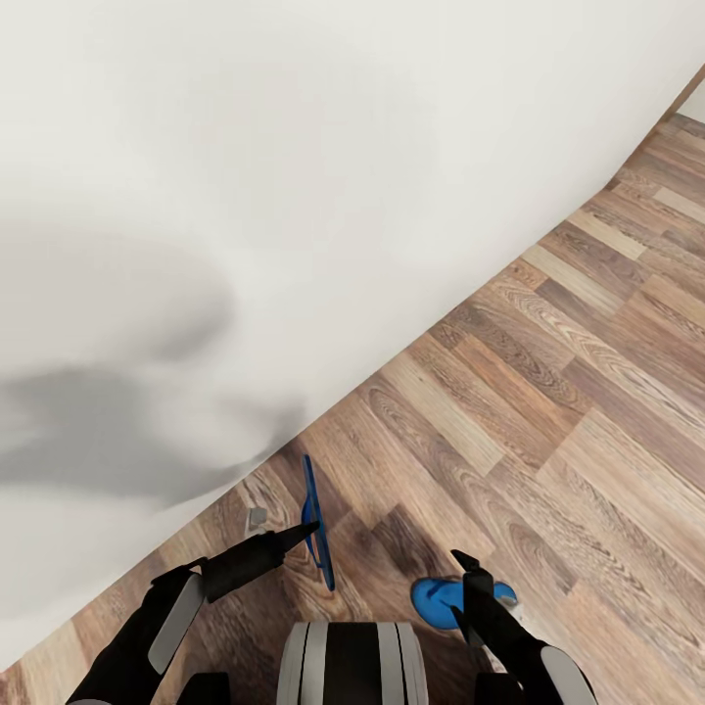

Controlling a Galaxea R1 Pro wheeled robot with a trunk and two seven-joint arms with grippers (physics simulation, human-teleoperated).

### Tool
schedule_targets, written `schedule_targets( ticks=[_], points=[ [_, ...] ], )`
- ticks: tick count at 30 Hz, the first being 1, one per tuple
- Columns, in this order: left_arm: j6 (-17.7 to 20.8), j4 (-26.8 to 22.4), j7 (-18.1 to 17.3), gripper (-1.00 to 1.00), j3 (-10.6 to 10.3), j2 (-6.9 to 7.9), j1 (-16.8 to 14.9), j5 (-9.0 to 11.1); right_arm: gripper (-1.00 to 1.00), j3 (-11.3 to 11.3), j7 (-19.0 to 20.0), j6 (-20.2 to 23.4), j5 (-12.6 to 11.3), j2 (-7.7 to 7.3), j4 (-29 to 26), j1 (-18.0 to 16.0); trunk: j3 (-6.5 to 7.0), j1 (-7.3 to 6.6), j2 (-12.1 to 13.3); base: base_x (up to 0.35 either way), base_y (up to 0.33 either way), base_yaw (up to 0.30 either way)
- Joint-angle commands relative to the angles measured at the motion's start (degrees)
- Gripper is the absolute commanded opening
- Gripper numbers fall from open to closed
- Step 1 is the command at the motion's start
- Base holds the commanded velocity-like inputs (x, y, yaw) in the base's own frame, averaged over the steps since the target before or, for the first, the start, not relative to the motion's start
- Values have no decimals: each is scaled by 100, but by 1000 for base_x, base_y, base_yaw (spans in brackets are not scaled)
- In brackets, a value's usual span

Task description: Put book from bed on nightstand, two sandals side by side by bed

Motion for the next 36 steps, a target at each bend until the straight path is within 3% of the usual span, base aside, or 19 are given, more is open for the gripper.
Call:
schedule_targets(
  ticks=[1, 7, 14, 23, 36],
  points=[
    [51, 0, 2, -100, -14, 5, -1, 53, 100, -20, -42, 28, -40, 5, -8, -2, -3, -1, -1, 0, 0, 0],
    [51, 0, 2, -100, -14, 5, 0, 53, 100, -40, -50, -45, -11, 1, -19, -2, -3, -1, -1, 0, 0, 0],
    [51, 4, 8, -100, -14, 5, 0, 53, 100, -53, -37, -535, 295, 1, 2, -2, -3, -1, -1, 0, 0, 0],
    [42, 83, 10, -100, -14, -3, 1, 53, 100, -49, -3, -583, 323, -7, 840, -12, -3, -1, -1, 0, 0, 0],
    [42, 88, 4, -100, -14, -3, -2, 53, 100, -49, 10, -575, 323, -8, 915, -15, -3, -1, -1, 0, 0, 0]
  ],
)
